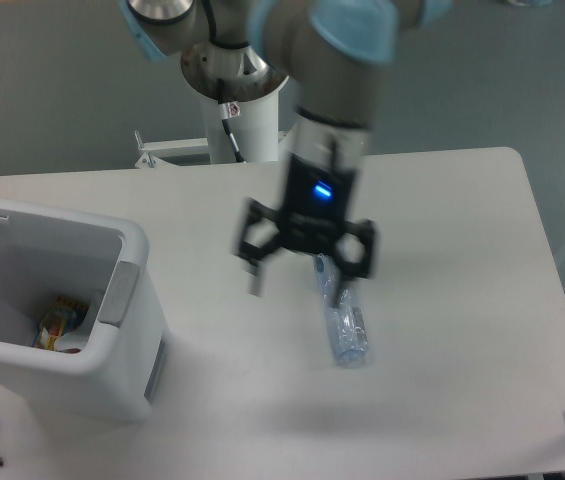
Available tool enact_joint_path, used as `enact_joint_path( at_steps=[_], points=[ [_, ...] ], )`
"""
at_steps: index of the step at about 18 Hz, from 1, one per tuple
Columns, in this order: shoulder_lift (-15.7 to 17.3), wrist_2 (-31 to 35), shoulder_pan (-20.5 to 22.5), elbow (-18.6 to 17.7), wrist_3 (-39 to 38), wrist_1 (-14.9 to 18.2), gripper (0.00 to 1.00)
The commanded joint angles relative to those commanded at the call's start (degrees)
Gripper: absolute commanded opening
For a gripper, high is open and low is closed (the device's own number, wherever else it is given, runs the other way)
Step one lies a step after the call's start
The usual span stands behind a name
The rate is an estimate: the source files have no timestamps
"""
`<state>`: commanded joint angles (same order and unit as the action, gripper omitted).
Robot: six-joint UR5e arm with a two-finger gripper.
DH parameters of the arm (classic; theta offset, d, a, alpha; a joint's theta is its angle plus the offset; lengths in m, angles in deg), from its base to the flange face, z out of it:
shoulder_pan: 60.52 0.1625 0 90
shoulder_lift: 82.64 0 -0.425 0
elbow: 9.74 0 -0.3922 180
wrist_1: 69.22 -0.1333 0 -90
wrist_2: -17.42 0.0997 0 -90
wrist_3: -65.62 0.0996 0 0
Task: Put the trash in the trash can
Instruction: 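Move the gripper over the clear plastic water bottle, then rotate the gripper and lower it around the bottle's middle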
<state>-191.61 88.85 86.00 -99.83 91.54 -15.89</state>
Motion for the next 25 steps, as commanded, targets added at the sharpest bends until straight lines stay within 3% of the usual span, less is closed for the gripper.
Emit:
enact_joint_path(
  at_steps=[2,4,9,13,25],
  points=[
    [-1.5,0.9,-0.18,1.41,0.17,5.79,1.0],
    [-3.25,1.24,-0.18,2.11,0.26,7.92,1.0],
    [-7.3,7.3,-0.7,4.05,0.26,7.84,1.0],
    [-10.47,13.98,-3.51,5.72,0.17,8.1,1.0],
    [-13.54,22.32,-5.8,4.84,0.26,7.23,1.0]
  ],
)
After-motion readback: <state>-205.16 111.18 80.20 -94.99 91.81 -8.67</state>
